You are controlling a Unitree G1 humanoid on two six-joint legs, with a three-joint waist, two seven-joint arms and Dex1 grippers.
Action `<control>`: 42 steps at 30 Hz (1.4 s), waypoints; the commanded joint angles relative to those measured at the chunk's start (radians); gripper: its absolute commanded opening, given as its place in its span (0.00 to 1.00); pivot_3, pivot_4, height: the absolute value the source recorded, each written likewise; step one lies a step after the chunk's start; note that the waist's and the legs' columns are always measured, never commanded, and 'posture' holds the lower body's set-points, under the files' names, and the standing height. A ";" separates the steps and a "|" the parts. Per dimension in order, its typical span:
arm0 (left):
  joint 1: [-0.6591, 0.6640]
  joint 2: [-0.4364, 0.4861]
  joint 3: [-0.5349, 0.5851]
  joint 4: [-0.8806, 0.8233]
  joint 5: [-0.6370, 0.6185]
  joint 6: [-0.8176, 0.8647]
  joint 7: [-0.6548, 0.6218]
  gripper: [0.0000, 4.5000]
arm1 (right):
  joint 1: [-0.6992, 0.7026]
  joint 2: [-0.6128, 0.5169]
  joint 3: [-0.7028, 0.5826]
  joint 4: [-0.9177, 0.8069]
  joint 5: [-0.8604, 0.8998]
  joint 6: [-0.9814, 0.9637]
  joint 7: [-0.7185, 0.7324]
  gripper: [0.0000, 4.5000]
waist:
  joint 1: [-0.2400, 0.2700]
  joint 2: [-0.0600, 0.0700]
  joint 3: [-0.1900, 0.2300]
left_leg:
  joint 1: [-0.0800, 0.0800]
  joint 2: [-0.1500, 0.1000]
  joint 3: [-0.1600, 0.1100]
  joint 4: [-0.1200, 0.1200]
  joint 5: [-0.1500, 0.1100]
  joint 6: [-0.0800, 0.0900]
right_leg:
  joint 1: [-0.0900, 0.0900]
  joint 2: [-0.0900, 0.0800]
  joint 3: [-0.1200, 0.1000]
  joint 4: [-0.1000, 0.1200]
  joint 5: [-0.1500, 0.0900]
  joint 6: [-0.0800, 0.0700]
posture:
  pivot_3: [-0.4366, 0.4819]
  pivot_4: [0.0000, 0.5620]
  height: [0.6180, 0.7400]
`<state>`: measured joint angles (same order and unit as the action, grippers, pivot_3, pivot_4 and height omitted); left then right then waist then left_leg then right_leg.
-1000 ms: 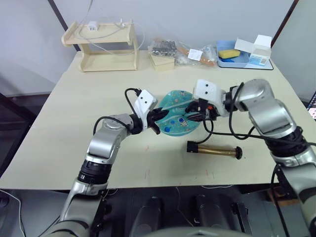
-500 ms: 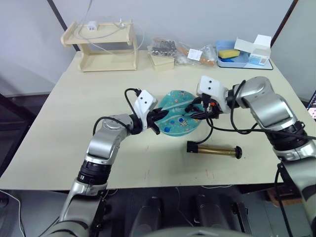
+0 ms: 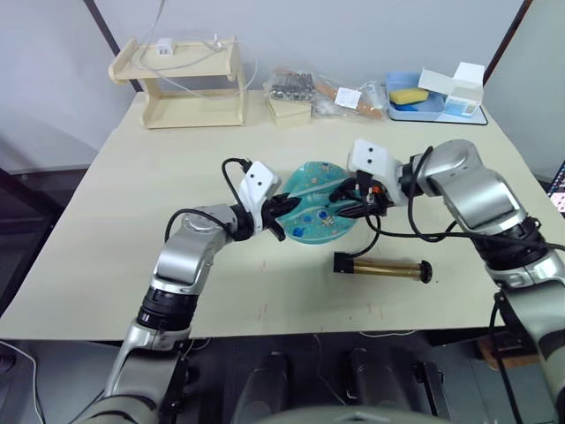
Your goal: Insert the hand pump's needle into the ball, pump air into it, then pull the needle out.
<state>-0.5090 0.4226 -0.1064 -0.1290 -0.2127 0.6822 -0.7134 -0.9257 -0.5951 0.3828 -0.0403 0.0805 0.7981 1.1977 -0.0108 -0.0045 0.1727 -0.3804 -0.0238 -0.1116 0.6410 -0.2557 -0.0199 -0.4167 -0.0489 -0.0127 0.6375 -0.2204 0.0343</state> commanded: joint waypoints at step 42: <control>0.042 0.011 -0.044 0.029 0.003 0.021 0.002 0.00 | -0.073 -0.003 0.076 0.023 -0.033 -0.043 0.007 0.06 | -0.002 0.000 0.000 | 0.000 0.000 0.001 0.005 0.000 0.000 | 0.000 0.000 0.001 0.005 0.002 -0.004 | 0.48 0.27 1.00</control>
<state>-0.4970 0.4275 -0.1142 -0.1390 -0.2180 0.6770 -0.7115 -0.9679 -0.5919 0.4377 0.0266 0.0663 0.7420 1.2069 -0.0127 -0.0046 0.1726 -0.3799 -0.0240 -0.1103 0.6466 -0.2557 -0.0198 -0.4164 -0.0485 -0.0114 0.6425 -0.2181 0.0304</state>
